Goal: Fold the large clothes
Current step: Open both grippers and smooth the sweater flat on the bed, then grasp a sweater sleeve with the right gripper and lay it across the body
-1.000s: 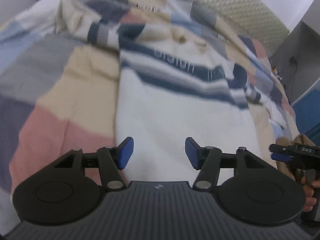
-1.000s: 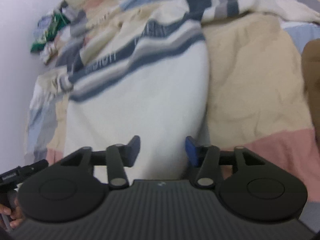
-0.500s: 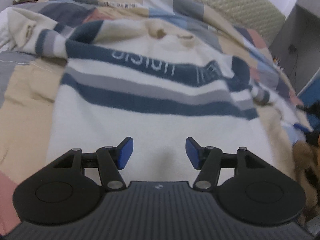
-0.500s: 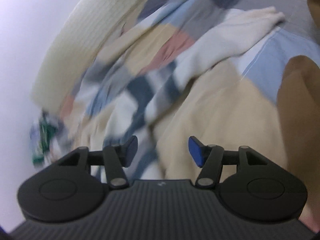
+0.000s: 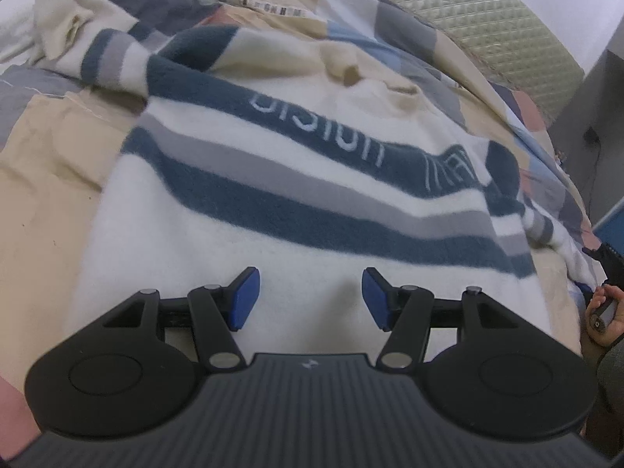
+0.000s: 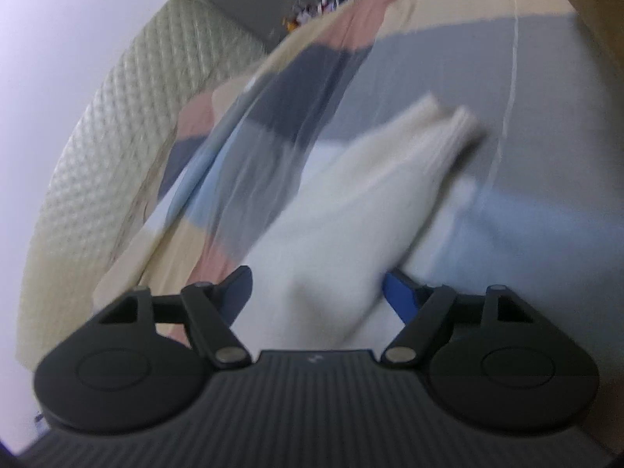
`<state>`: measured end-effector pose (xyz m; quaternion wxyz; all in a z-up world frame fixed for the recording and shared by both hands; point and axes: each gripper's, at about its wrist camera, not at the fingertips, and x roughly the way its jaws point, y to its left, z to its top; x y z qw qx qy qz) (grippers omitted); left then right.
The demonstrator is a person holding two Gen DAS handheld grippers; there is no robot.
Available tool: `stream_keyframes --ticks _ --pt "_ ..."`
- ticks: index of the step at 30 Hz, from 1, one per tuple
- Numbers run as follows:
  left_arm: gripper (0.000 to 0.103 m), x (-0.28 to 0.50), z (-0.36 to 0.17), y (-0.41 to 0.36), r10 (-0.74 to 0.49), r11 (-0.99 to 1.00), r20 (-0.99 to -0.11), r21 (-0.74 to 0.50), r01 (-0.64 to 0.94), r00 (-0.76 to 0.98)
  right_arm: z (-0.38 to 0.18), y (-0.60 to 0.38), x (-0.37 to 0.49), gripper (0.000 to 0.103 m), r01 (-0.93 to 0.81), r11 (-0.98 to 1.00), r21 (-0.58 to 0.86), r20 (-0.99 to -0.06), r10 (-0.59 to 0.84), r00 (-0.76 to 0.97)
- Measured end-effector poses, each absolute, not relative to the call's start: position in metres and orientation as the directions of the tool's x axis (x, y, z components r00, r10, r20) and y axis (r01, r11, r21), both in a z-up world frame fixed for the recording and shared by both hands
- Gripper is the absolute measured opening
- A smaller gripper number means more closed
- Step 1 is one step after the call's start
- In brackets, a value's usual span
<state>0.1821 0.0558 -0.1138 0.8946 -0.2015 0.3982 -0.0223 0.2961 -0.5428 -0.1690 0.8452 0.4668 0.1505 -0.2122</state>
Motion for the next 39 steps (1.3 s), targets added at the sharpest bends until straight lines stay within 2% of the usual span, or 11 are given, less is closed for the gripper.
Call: stream_keyframes --ticks 4,6,7,8,15,18,21,26,31,36,39 --pt "0.065 0.188 -0.119 0.053 -0.189 0.927 -0.707 -0.357 -0.113 0.681 -0.173 -0.571 0.32 0.065 0.526 0.474 0.706 -0.448 -0.276 0.85" --pt "0.066 0.189 -0.119 0.049 -0.176 0.935 -0.708 -0.338 -0.11 0.684 -0.172 -0.582 0.329 0.043 0.547 0.5 0.671 -0.461 -0.297 0.836" --pt "0.066 0.189 -0.119 0.048 -0.168 0.939 -0.708 -0.327 -0.107 0.685 -0.171 -0.587 0.335 0.022 0.566 0.52 0.639 -0.478 -0.307 0.823" --pt "0.067 0.189 -0.12 0.046 -0.162 0.942 -0.71 -0.318 -0.106 0.686 -0.168 -0.591 0.338 0.017 0.572 0.536 0.621 -0.485 -0.311 0.817" --pt "0.069 0.198 -0.121 0.039 -0.138 0.956 -0.71 -0.279 -0.096 0.69 -0.127 -0.61 0.351 0.011 0.592 0.678 0.437 -0.445 -0.409 0.797" --pt "0.069 0.207 -0.122 0.036 -0.131 0.964 -0.711 -0.254 -0.078 0.691 -0.103 -0.618 0.35 0.011 0.612 0.683 0.399 -0.422 -0.456 0.784" --pt "0.07 0.214 -0.124 0.032 -0.108 0.978 -0.708 -0.201 -0.053 0.698 -0.074 -0.606 0.352 0.011 0.574 0.733 0.366 -0.383 -0.443 0.81" --pt "0.071 0.224 -0.121 0.03 -0.101 0.985 -0.696 -0.169 -0.026 0.711 -0.012 -0.552 0.352 0.012 0.443 0.855 0.27 -0.29 -0.366 0.884" --pt "0.071 0.215 -0.103 0.04 -0.102 0.984 -0.652 -0.178 -0.021 0.751 0.058 -0.461 0.33 0.012 0.237 0.96 0.149 -0.185 -0.208 0.961" --pt "0.071 0.196 -0.079 0.061 -0.134 0.964 -0.591 -0.265 -0.035 0.796 0.107 -0.352 0.289 0.012 0.033 0.999 0.042 -0.093 -0.029 0.995" --pt "0.071 0.181 -0.067 0.071 -0.141 0.953 -0.552 -0.3 -0.038 0.822 0.118 -0.29 0.263 0.012 -0.06 0.997 -0.041 -0.062 0.057 0.996"
